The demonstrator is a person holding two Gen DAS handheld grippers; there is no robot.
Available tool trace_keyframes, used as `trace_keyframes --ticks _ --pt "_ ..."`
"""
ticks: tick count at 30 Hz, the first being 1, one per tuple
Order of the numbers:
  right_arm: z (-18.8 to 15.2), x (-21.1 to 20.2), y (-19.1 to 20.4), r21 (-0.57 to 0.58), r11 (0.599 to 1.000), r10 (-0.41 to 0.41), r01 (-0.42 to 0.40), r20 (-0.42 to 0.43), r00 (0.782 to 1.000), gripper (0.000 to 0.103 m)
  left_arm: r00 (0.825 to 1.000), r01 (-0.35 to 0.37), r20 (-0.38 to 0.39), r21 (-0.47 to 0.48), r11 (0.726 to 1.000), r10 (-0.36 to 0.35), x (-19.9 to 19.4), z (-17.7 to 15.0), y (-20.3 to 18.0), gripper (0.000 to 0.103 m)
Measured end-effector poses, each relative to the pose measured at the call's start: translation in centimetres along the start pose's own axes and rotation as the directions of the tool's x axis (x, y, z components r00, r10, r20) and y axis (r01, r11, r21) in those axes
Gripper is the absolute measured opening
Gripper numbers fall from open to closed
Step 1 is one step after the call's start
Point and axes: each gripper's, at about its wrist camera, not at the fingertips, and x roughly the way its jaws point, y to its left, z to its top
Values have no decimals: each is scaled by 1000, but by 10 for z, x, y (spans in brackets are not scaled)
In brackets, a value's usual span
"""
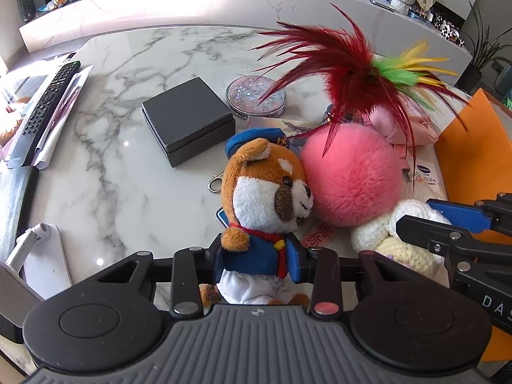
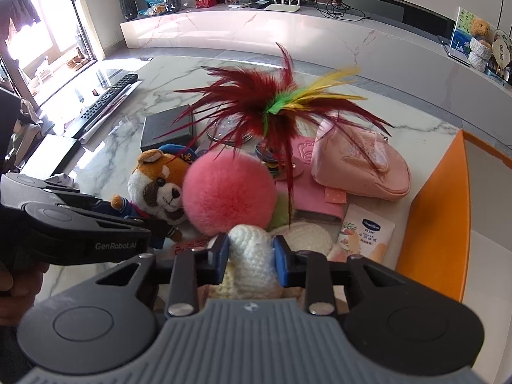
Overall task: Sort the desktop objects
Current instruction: 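Grasp the plush bear with the left tool while the right tool grasps the knitted bunny, then carry the bear and bunny into the shoebox with both tools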
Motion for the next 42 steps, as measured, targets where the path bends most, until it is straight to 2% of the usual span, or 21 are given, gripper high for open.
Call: trace_keyframes --ticks 8,12,18,23,29,32,34,38,42 --pt "-1 -50 3 -29 999 34 -31 97 995 31 997 16 71 -26 1000 -14 -52 -7 -1 42" --pt "0 -82 2 -72 995 72 -61 151 986 31 989 62 132 -6 998 -61 -94 -6 -10 42" --pt "-3 -137 -6 -151 986 106 -71 235 966 31 970 143 189 60 988 -152 -139 -4 -48 42" --pt "-18 -177 -29 -167 986 46 -1 270 962 31 947 217 204 154 964 -246 -157 -4 -98 42" --pt "-43 -211 -77 -170 981 -45 94 269 962 31 921 331 128 236 914 -367 -146 -4 -160 42" --pt "-56 -215 -102 -190 976 -64 108 226 972 31 917 359 69 283 889 -392 -134 -7 -189 42" --pt "-66 -212 -117 -211 973 -55 94 185 981 31 921 362 23 312 878 -388 -124 -14 -208 42" --pt "-81 -194 -132 -298 951 -47 76 102 994 31 937 344 -65 340 875 -343 -99 -20 -237 42" --pt "-89 -176 -141 -374 926 -45 50 24 999 31 950 313 -112 337 888 -292 -77 -23 -250 42"
